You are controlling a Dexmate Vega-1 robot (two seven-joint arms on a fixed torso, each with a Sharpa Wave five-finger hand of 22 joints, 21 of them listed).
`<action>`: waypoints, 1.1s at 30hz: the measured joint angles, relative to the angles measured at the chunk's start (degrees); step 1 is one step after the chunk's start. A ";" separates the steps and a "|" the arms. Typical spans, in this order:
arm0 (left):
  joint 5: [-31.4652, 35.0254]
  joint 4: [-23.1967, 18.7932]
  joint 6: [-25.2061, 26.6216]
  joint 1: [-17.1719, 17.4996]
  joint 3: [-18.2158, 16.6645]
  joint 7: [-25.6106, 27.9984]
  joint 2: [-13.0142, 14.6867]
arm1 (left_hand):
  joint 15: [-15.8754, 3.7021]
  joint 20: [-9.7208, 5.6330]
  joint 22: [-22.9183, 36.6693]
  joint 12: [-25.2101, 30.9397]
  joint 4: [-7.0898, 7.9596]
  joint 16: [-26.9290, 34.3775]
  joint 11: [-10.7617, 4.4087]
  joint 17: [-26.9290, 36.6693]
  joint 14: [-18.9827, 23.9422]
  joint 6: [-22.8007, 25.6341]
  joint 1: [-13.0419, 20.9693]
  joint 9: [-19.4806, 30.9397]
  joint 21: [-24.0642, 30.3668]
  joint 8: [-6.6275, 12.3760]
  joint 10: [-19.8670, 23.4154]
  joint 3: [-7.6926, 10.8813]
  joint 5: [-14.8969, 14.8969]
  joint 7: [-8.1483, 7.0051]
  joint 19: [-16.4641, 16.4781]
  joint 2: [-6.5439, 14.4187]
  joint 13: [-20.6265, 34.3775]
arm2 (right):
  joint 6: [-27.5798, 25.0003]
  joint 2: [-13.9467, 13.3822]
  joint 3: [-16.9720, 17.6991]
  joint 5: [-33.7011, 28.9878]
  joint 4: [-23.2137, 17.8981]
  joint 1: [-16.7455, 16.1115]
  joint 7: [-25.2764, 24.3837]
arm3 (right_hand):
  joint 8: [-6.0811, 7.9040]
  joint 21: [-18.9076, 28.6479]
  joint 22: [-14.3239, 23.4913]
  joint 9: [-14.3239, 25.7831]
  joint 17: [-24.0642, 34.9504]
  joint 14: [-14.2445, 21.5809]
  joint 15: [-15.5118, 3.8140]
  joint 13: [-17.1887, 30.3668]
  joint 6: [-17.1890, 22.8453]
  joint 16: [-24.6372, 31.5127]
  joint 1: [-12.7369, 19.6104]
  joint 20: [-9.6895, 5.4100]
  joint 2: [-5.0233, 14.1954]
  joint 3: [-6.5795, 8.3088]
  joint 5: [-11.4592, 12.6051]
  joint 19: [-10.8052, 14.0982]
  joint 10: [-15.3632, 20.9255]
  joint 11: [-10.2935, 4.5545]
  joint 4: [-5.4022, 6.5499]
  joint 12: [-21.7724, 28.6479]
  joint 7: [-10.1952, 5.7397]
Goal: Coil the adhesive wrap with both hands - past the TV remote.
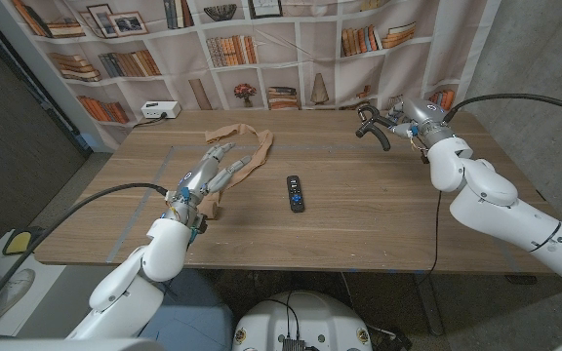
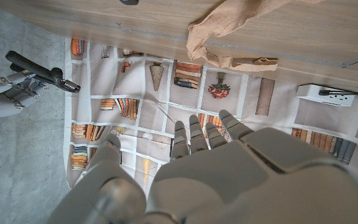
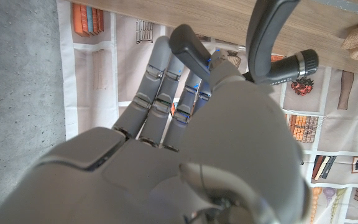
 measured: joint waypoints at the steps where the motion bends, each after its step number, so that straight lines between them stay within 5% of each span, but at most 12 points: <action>1: 0.00 -0.05 0.00 0.08 0.04 0.00 -0.13 | -0.01 0.00 0.00 0.00 0.00 0.00 -0.08 0.00 0.01 0.00 0.04 0.00 0.00 0.00 0.08 0.00 0.00 0.00 0.00 0.04 0.00 | 0.08 0.00 0.00 0.08 0.00 0.00 -0.12 | 0.00 0.00 0.00 0.00 0.00 0.00 0.00 0.01 0.00 0.00 0.00 -0.06 0.00 0.00 0.00 -0.06 0.00 0.00 0.00 -0.06 0.00; 33: 14.55 -2.59 3.15 2.73 1.49 0.71 -3.83 | -0.52 -0.21 0.00 0.44 -0.15 0.00 -0.70 0.00 0.52 1.33 0.26 0.00 0.00 0.00 1.52 0.15 0.00 0.11 0.21 0.26 0.00 | 2.41 -0.17 1.72 2.43 1.99 -1.33 -1.63 | -0.35 1.60 -1.33 0.27 0.60 0.01 -0.01 0.47 -0.22 -0.68 0.00 0.36 0.00 0.31 0.19 -0.87 -0.12 0.12 0.31 -0.40 -0.18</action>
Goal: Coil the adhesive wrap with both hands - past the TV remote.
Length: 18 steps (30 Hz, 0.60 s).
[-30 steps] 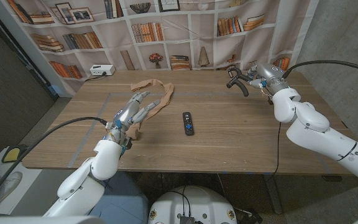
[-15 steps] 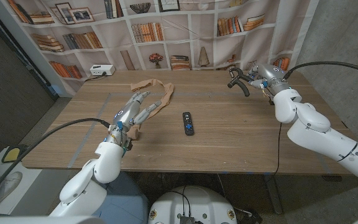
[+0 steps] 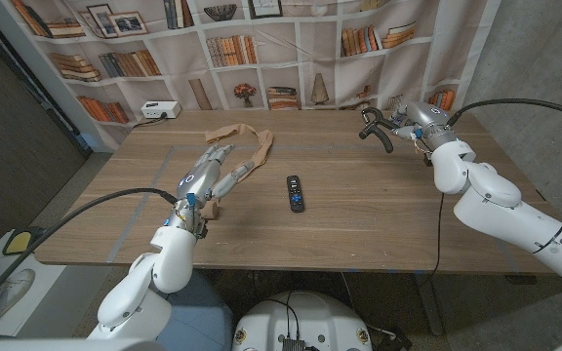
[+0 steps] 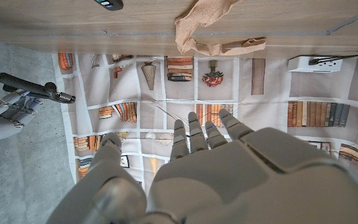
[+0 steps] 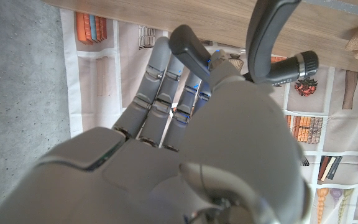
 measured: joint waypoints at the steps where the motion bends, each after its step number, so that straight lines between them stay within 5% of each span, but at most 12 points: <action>1: 0.70 -0.09 0.18 0.12 0.04 -0.14 -0.18 | 0.00 0.00 0.00 0.00 0.00 0.00 0.00 0.00 0.00 0.00 0.00 0.00 0.00 0.00 0.00 0.00 0.00 0.00 0.00 0.00 0.00 | 0.08 -0.05 0.07 0.04 0.06 -0.05 -0.02 | 0.00 0.00 0.00 0.00 0.08 0.00 0.00 0.00 0.00 -0.05 0.00 0.00 0.00 0.00 0.00 0.00 0.00 0.00 0.00 0.00 0.00; 5: 2.18 -0.36 0.51 0.34 0.26 -0.41 -0.66 | -0.53 0.00 0.00 0.00 -0.17 0.00 -1.68 0.00 -0.10 0.31 0.00 0.00 0.00 0.00 0.42 0.17 0.00 -0.31 0.00 0.00 0.00 | 0.27 -0.20 0.18 0.21 0.14 -0.16 -0.05 | 0.00 0.27 -0.15 -0.02 0.17 0.00 0.00 0.00 0.00 -0.06 0.00 0.00 0.00 0.00 -0.03 0.00 -0.06 0.06 0.00 -0.03 0.01; 18: 9.35 -0.68 1.95 0.37 1.34 -1.80 -2.59 | -0.62 -0.09 -0.14 0.00 -1.43 0.00 -1.75 0.00 -0.01 0.31 2.10 0.00 0.00 0.00 0.50 0.15 0.00 -0.31 -0.54 -1.65 0.00 | 0.68 -0.81 0.96 0.88 0.42 -0.90 -0.30 | 0.00 0.93 -0.75 -0.04 0.43 0.00 0.00 0.25 -0.01 -0.27 0.00 -0.21 0.00 0.00 0.02 -0.20 0.13 -0.13 0.00 -0.42 0.02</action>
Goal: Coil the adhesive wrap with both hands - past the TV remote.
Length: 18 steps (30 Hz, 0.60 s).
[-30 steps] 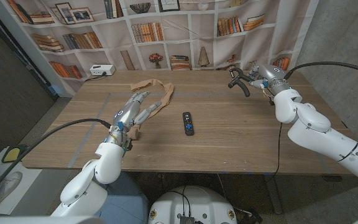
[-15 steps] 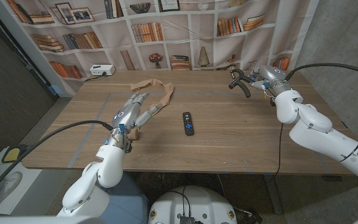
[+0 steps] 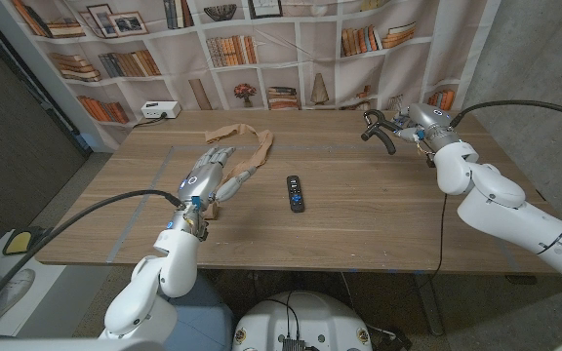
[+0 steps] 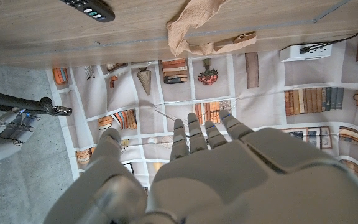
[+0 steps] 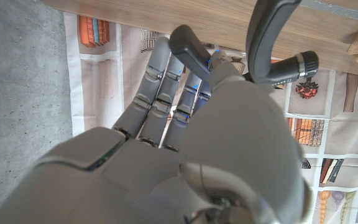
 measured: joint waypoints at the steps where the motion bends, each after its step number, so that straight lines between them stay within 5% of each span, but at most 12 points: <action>1: 0.52 0.00 0.04 0.00 0.00 -0.11 -0.01 | 0.00 0.00 0.00 0.00 0.00 0.00 0.00 0.00 0.00 0.00 0.00 0.03 0.00 0.00 0.00 0.00 -0.12 0.00 0.00 0.00 0.00 | 0.00 -0.05 0.08 0.01 0.03 -0.05 0.00 | 0.00 0.14 -0.05 0.00 0.00 0.00 0.00 0.00 0.00 0.00 0.00 0.20 0.00 0.00 0.00 -0.20 0.00 0.00 0.00 0.00 0.00; 18: 8.29 0.43 0.08 -0.34 0.66 -0.81 -2.10 | 0.01 0.00 0.00 0.47 -0.23 0.00 -0.73 0.00 0.00 0.71 1.70 0.13 0.00 0.67 2.22 -0.24 -0.27 -0.71 0.01 -1.70 0.29 | 0.62 -0.47 0.51 0.62 0.45 -0.29 -0.30 | 0.00 0.79 -0.84 0.04 0.36 0.11 -0.11 0.26 -0.08 -0.61 -0.03 0.24 0.03 0.00 -0.01 -0.66 -0.01 0.01 0.00 -0.45 0.08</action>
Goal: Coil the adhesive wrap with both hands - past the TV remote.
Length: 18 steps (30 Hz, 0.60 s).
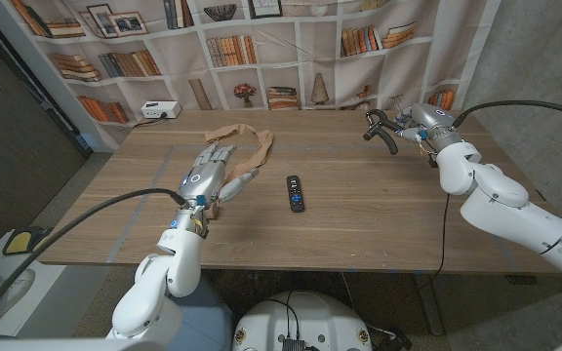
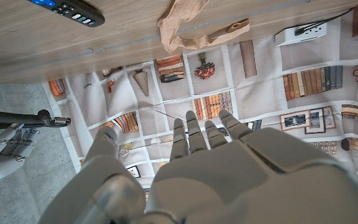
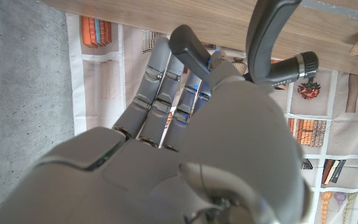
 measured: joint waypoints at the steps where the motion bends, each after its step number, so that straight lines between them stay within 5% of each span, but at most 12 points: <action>1: 0.85 0.19 -0.07 -0.04 0.03 -0.16 -0.19 | 0.00 0.00 0.00 0.28 0.00 0.00 0.04 0.00 0.00 0.00 -0.02 0.00 0.00 0.00 0.17 0.00 0.00 0.00 0.00 0.02 0.00 | 0.00 -0.01 0.00 0.00 0.01 0.00 0.00 | 0.00 0.21 -0.16 0.00 0.10 0.00 0.00 0.01 0.00 -0.01 -0.06 0.18 0.06 0.00 0.00 -0.19 0.04 -0.04 0.00 0.00 0.00; 18: 5.16 0.82 -1.32 -0.19 -0.26 -1.35 -1.73 | -0.30 0.00 0.01 0.30 0.01 0.00 -0.08 0.00 0.31 0.31 0.65 -0.01 0.00 0.00 0.66 0.00 0.00 0.31 0.01 -0.65 0.00 | 0.15 -0.02 -0.06 0.08 0.30 0.23 0.08 | -0.49 1.33 -1.37 0.27 0.70 0.07 -0.06 1.06 -0.34 -0.30 -0.30 -0.03 0.30 0.00 0.01 -1.19 0.15 -0.15 0.00 0.22 -0.31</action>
